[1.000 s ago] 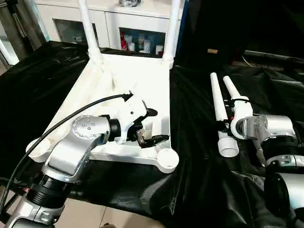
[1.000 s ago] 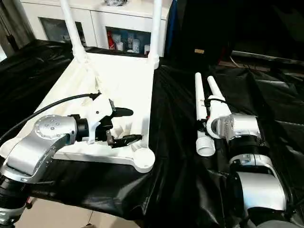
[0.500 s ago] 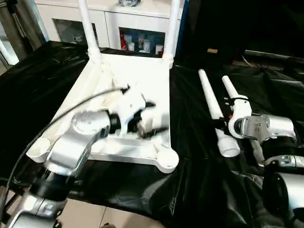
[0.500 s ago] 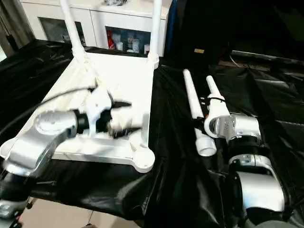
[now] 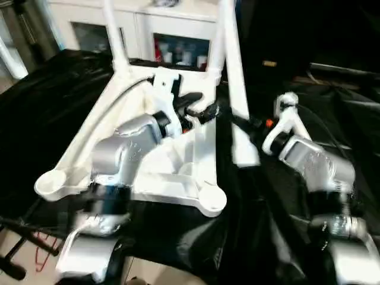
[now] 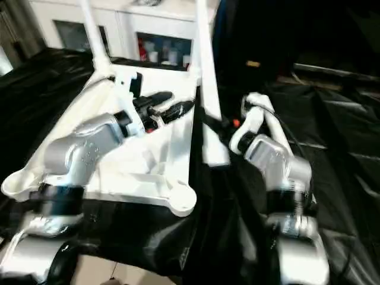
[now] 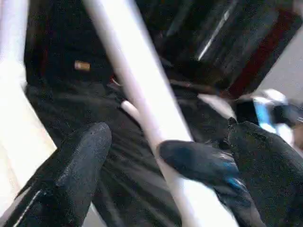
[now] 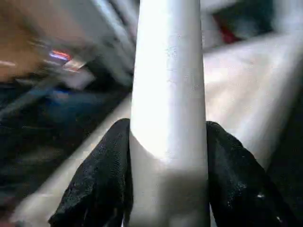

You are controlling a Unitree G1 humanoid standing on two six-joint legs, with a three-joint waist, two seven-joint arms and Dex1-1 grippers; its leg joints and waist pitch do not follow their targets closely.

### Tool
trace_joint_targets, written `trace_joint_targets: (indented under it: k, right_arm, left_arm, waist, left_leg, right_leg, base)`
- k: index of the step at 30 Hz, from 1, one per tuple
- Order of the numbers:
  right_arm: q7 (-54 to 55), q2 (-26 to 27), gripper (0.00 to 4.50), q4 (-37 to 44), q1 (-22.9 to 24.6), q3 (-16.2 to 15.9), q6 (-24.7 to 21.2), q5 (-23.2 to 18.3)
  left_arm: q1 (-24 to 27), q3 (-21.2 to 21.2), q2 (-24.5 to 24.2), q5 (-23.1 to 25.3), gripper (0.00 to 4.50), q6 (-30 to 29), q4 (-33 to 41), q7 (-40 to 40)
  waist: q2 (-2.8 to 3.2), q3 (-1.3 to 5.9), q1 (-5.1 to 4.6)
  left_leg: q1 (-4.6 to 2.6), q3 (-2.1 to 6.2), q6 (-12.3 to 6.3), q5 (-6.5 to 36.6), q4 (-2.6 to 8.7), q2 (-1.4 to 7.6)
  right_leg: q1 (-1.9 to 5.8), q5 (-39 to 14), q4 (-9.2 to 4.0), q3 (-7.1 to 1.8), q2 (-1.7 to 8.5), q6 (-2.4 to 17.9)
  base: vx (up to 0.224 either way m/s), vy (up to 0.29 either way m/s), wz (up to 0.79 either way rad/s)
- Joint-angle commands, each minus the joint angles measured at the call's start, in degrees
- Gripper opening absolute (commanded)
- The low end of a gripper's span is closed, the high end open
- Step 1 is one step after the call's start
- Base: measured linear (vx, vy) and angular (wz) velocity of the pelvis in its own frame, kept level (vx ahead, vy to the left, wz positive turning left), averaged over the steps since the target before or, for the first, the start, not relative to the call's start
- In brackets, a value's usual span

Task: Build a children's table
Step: Pick table leg

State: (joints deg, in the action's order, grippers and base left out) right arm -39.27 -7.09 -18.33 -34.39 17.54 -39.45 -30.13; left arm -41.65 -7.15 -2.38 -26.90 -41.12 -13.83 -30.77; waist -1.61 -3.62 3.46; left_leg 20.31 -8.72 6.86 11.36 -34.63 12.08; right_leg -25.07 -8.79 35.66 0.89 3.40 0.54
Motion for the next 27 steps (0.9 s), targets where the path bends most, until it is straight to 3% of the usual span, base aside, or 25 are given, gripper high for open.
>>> trace_joint_targets:
  k: [1, 4, 9, 14, 15, 18, 19, 20, 21, 22, 27]
  right_arm:
    - [-2.1, 0.1, 1.84, 3.9, 1.0, -0.1, -0.9, -2.9]
    - [-5.5, 0.6, 1.84, 9.3, 4.0, -3.5, -2.7, -5.1]
    - [-6.6, 0.3, 1.84, 11.2, 5.6, -5.9, -3.1, -5.2]
    - [-6.7, 0.0, 1.84, 12.7, 6.3, -7.1, -3.3, -5.4]
    - [-6.5, 0.0, 1.84, 12.7, 6.2, -7.0, -3.5, -5.6]
    - [-6.3, -0.1, 1.84, 12.8, 6.1, -7.0, -3.8, -6.2]
    - [-6.4, -0.1, 1.84, 12.9, 6.1, -7.2, -3.9, -6.3]
    - [-6.4, -0.1, 1.84, 12.9, 6.1, -7.2, -3.9, -6.3]
    - [-6.6, -0.2, 1.84, 13.1, 6.3, -7.4, -4.0, -6.4]
    - [-6.7, -0.3, 1.84, 13.2, 6.4, -7.6, -4.0, -6.4]
    - [-6.3, -0.4, 1.84, 13.3, 6.6, -8.0, -3.8, -6.6]
  left_arm:
    - [-1.8, -2.1, 1.1, -1.8, 4.5, -1.9, -1.8, 1.9]
    - [-2.9, -5.7, 3.5, -5.8, 4.5, -3.6, -3.0, 3.0]
    - [-3.3, -8.6, 5.1, -12.2, 4.5, -6.2, -0.7, 3.3]
    - [-2.7, -7.8, 5.2, -11.5, 4.5, -7.4, 0.2, 3.3]
    - [-2.7, -7.8, 5.3, -11.5, 4.16, -7.4, 0.4, 3.5]
    - [-2.2, -7.5, 5.2, -12.7, 4.09, -7.5, 1.5, 3.8]
    - [-2.0, -7.5, 5.2, -13.1, 3.79, -7.6, 1.9, 3.8]
    - [-2.0, -7.5, 5.2, -13.1, 3.79, -7.6, 1.9, 3.8]
    - [-1.6, -7.4, 5.2, -13.5, 3.71, -7.4, 2.5, 3.8]
    - [-1.4, -7.6, 5.2, -13.5, 3.61, -7.2, 2.6, 4.0]
    - [-1.4, -8.1, 5.0, -12.9, 3.26, -6.5, 2.2, 4.7]
  waist:
    - [-0.4, 4.74, 0.49]
    - [-0.53, 4.72, 0.59]
    - [-0.71, 4.63, 0.77]
    - [-0.88, 4.47, 0.78]
    - [-0.8, 4.5, 0.8]
    - [-0.83, 4.6, 0.87]
    - [-0.85, 4.56, 0.87]
    - [-0.83, 4.57, 0.88]
    - [-1.78, 4.59, 0.79]
    - [-1.25, 4.53, 1.01]
    - [-1.25, 4.45, 0.88]
  left_leg:
    - [0.39, -1.38, -4.84, 5.0, 3.23, -0.86]
    - [0.58, -1.23, -4.6, 4.8, 3.37, -0.73]
    - [0.77, -1.25, -3.81, 4.6, 3.43, -0.74]
    - [0.82, -1.26, -3.79, 4.7, 3.54, -0.76]
    - [0.73, -1.23, -3.67, 4.5, 3.58, -0.69]
    - [0.81, -1.24, -3.67, 3.9, 3.53, -0.67]
    - [0.88, -1.24, -3.66, 3.6, 3.53, -0.71]
    - [0.88, -1.23, -3.65, 3.6, 3.53, -0.71]
    - [0.96, -1.37, -3.9, 3.5, 3.49, -0.74]
    - [0.95, -1.28, -3.76, 3.4, 3.54, -0.74]
    - [0.82, -1.24, -3.31, 4.3, 3.67, -0.62]
  right_leg:
    - [4.53, -9.8, -4.1, -0.69, 1.81, 12.8]
    - [4.75, -9.7, -4.15, -0.71, 1.94, 12.6]
    - [4.7, -10.9, -4.26, -0.69, 2.12, 12.1]
    - [4.6, -13.8, -4.66, -0.74, 2.14, 9.8]
    - [4.53, -13.9, -4.64, -0.75, 2.17, 9.6]
    - [4.58, -12.5, -4.5, -0.77, 2.18, 9.7]
    - [4.61, -12.0, -4.47, -0.75, 2.15, 9.9]
    - [4.62, -11.8, -4.43, -0.76, 2.16, 10.0]
    - [4.69, -11.7, -4.52, -0.74, 2.11, 10.0]
    - [4.65, -12.1, -4.39, -0.76, 2.24, 10.0]
    - [4.48, -13.6, -4.66, -0.72, 2.18, 9.0]
  base:
    - [0.0, 0.0, 0.0]
    - [0.0, 0.0, 0.0]
    - [0.0, 0.0, 0.0]
    - [0.0, 0.0, 0.0]
    - [0.0, 0.0, 0.0]
    - [0.0, 0.0, 0.0]
    - [0.0, 0.0, 0.0]
    - [0.0, 0.0, 0.0]
    - [0.0, 0.0, 0.0]
    - [0.0, 0.0, 0.0]
    - [0.0, 0.0, 0.0]
